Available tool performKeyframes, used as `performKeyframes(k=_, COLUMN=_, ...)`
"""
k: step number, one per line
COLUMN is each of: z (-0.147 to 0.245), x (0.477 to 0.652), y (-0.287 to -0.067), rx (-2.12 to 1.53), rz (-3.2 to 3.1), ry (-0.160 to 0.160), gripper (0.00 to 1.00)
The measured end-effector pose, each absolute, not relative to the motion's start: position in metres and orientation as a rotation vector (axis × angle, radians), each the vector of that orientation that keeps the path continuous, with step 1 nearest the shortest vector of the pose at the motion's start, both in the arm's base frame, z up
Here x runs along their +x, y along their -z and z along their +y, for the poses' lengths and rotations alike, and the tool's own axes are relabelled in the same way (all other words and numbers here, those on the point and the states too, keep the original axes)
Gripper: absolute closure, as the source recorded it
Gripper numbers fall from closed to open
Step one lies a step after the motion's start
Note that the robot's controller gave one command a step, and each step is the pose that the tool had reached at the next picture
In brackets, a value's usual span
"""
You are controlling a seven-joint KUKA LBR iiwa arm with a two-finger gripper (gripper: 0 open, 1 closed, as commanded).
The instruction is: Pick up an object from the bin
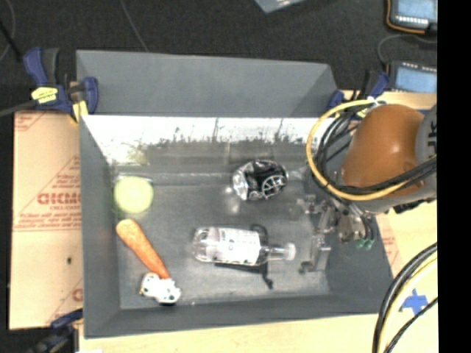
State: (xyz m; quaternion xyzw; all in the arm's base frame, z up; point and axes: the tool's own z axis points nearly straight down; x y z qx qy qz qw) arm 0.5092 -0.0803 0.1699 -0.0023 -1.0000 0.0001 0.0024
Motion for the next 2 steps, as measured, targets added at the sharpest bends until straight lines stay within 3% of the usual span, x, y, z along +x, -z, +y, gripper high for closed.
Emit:
performKeyframes(k=1, z=-0.080, x=0.511, y=-0.174, rx=-0.004, rz=-3.144, ry=-0.002, gripper=0.00)
performKeyframes(k=2, z=-0.078, x=0.509, y=-0.146, rx=0.065, rz=-3.152, ry=-0.005, gripper=0.00)
